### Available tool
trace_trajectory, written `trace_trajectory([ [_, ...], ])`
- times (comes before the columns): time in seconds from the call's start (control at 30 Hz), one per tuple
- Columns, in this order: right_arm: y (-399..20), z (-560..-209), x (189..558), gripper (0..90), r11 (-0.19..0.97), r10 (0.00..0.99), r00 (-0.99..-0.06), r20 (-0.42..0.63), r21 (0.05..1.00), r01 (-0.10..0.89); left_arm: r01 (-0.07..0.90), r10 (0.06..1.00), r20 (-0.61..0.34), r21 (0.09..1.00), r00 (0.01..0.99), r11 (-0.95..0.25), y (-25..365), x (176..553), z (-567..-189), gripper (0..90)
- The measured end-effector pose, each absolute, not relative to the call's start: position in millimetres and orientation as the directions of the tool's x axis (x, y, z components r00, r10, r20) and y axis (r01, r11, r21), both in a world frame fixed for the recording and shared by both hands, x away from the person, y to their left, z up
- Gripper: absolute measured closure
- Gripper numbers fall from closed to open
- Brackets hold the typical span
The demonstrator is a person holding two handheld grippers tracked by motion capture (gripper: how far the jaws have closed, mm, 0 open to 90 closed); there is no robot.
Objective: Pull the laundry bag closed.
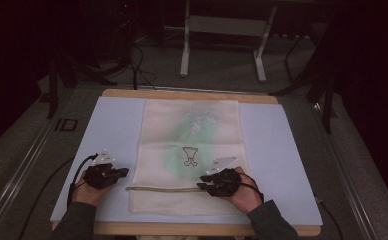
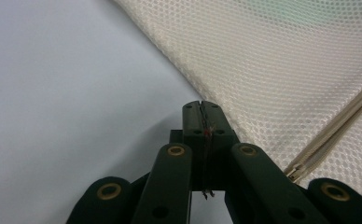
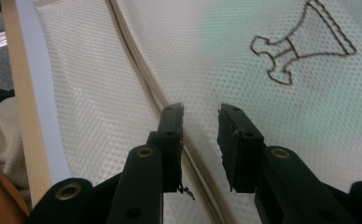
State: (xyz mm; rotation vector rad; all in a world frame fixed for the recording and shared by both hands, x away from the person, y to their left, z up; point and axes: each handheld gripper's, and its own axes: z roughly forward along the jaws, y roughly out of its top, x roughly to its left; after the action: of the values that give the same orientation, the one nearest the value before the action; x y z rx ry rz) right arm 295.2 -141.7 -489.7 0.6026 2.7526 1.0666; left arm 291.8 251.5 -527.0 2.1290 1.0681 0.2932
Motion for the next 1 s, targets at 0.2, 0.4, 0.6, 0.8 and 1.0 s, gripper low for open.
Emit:
trace_trajectory([
  [0.2,-130.6,-489.2,294.9,70.5,0.679,0.383,-0.923,0.022,0.671,0.298,0.600,0.762,-0.114,0.694,0.637,-0.398,249.7,291.7,-527.3,89.7],
  [0.4,-120.2,-488.5,294.7,70.5,0.684,0.361,-0.932,0.021,0.673,0.280,0.599,0.761,-0.115,0.695,0.639,-0.398,249.6,291.8,-527.3,89.7],
  [0.6,-110.2,-487.7,295.1,70.7,0.685,0.342,-0.940,0.019,0.679,0.263,0.595,0.757,-0.114,0.697,0.643,-0.401,249.5,291.9,-527.3,89.7],
  [0.8,-99.7,-487.9,294.9,71.0,0.687,0.325,-0.945,0.023,0.681,0.252,0.594,0.755,-0.113,0.697,0.645,-0.403,249.1,292.0,-527.3,89.6],
  [1.0,-90.0,-487.7,295.1,71.6,0.694,0.305,-0.952,0.015,0.682,0.233,0.592,0.754,-0.110,0.697,0.647,-0.406,249.1,292.0,-527.3,89.6],
])
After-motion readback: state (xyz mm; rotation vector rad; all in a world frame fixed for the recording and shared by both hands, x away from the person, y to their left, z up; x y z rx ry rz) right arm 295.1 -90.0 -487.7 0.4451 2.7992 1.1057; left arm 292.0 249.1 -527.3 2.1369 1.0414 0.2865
